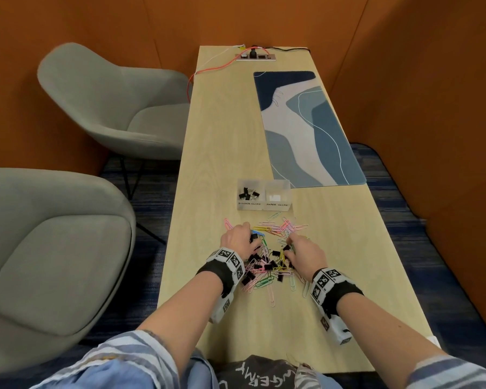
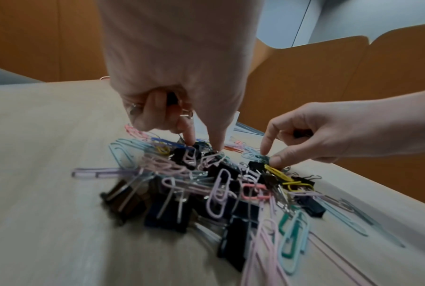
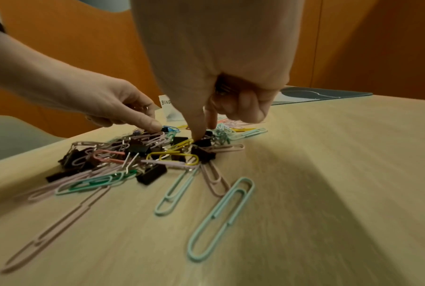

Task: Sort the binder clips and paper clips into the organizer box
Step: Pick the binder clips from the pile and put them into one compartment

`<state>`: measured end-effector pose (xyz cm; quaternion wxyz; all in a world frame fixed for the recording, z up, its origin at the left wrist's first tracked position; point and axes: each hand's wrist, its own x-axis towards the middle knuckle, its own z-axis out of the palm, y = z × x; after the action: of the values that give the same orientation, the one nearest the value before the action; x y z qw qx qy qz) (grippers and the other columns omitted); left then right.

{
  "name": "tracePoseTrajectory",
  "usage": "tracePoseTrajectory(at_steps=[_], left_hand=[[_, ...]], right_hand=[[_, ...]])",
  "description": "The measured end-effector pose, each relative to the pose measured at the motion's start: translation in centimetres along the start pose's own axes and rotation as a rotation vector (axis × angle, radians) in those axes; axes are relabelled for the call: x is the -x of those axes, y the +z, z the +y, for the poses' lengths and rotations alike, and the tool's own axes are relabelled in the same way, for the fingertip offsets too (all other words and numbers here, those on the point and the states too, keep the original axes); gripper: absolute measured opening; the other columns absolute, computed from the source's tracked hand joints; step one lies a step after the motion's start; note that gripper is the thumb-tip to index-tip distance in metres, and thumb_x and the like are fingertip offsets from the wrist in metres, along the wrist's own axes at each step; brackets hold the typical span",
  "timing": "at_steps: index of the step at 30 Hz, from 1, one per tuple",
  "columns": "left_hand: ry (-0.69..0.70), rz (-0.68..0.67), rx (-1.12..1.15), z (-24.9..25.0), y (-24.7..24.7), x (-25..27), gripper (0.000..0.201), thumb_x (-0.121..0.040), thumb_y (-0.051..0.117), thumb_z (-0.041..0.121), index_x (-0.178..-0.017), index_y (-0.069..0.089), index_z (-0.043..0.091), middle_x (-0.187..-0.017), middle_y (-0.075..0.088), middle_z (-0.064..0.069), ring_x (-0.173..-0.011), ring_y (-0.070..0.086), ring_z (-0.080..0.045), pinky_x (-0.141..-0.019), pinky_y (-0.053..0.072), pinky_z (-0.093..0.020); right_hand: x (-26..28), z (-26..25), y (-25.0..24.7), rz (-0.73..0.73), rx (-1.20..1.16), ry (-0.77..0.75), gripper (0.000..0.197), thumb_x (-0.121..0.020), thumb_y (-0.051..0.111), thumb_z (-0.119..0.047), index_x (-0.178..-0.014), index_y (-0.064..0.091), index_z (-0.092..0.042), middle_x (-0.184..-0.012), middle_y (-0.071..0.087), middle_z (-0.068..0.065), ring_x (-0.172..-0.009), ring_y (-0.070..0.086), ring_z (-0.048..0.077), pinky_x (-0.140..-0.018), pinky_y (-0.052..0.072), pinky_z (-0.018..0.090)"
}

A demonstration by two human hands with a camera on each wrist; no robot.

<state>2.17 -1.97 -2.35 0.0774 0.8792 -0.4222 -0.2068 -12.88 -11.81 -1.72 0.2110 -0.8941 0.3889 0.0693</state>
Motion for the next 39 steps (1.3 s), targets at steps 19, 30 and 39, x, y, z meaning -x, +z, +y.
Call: tracePoseTrajectory(at_steps=[19,30,39], left_hand=[[-0.017,-0.002,0.102,-0.1,-0.8,0.0,0.027,-0.095,0.036,0.028,-0.104,0.049,0.006,-0.099,0.062,-0.012,-0.088,0.062,-0.03,-0.076,0.05,-0.038],[-0.007,-0.068,0.381,-0.7,-0.6,-0.2,0.033,-0.1,0.038,0.038,-0.088,0.041,0.008,-0.076,0.05,-0.007,-0.072,0.047,-0.024,-0.067,0.038,-0.035],[-0.087,-0.232,0.667,-0.6,-1.1,-0.6,0.025,-0.1,0.04,0.03,-0.101,0.051,0.008,-0.088,0.059,-0.006,-0.055,0.046,-0.012,-0.055,0.038,-0.027]], right_hand=[[-0.6,1.5,-0.7,-0.022,-0.593,0.416,0.019,-0.093,0.032,-0.01,-0.075,0.038,-0.011,-0.069,0.036,0.003,-0.074,0.035,0.02,-0.069,0.028,0.031],[-0.6,0.8,-0.6,-0.094,-1.352,0.526,0.025,-0.092,0.05,-0.022,-0.07,0.044,-0.012,-0.059,0.045,0.005,-0.038,0.032,0.009,-0.03,0.022,0.018],[-0.5,1.2,-0.7,-0.155,-1.224,0.494,0.022,-0.091,0.052,-0.021,-0.071,0.052,-0.012,-0.056,0.045,0.001,-0.041,0.036,0.011,-0.033,0.025,0.017]])
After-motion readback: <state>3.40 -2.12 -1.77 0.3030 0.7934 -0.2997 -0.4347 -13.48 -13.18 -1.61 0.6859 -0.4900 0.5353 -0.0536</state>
